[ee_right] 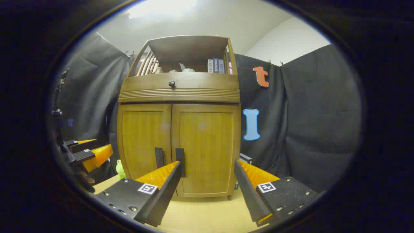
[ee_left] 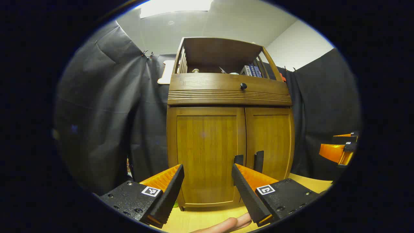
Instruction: Open the right door of the double-door shoe cabinet with the right hand, and open the left door with the left hand.
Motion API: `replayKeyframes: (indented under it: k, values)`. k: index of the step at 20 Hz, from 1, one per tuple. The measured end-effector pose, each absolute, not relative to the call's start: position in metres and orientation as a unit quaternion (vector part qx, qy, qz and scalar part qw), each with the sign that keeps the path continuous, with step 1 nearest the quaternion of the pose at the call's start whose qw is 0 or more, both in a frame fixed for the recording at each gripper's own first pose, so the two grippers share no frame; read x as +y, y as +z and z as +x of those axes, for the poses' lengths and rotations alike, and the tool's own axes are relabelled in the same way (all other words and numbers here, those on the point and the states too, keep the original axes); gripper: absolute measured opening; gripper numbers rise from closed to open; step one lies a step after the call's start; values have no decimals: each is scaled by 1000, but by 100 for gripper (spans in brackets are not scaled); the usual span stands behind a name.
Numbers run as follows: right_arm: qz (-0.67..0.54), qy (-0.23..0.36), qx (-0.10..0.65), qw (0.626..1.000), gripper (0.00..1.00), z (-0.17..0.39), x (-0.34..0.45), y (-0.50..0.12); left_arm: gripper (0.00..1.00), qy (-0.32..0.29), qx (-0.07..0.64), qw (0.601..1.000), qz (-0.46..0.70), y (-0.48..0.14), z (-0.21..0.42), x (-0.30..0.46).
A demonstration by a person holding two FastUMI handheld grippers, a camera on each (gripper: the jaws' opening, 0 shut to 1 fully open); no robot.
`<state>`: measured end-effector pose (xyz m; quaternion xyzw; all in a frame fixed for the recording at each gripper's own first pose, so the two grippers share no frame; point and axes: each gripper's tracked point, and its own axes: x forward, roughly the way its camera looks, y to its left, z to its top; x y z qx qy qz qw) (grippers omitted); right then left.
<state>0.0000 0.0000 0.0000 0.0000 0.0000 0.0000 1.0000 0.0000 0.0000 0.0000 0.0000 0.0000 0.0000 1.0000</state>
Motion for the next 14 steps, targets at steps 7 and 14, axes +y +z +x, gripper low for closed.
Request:
replayKeyframes:
  k: [7,14]
  values:
    - [-2,9,10,1000,96,7,2,-8,94,14,11,999,-27,-2,6,17]
    - [30,33,17,999,96,38,17,-15,93,17,13,999,-36,-2,7,21]
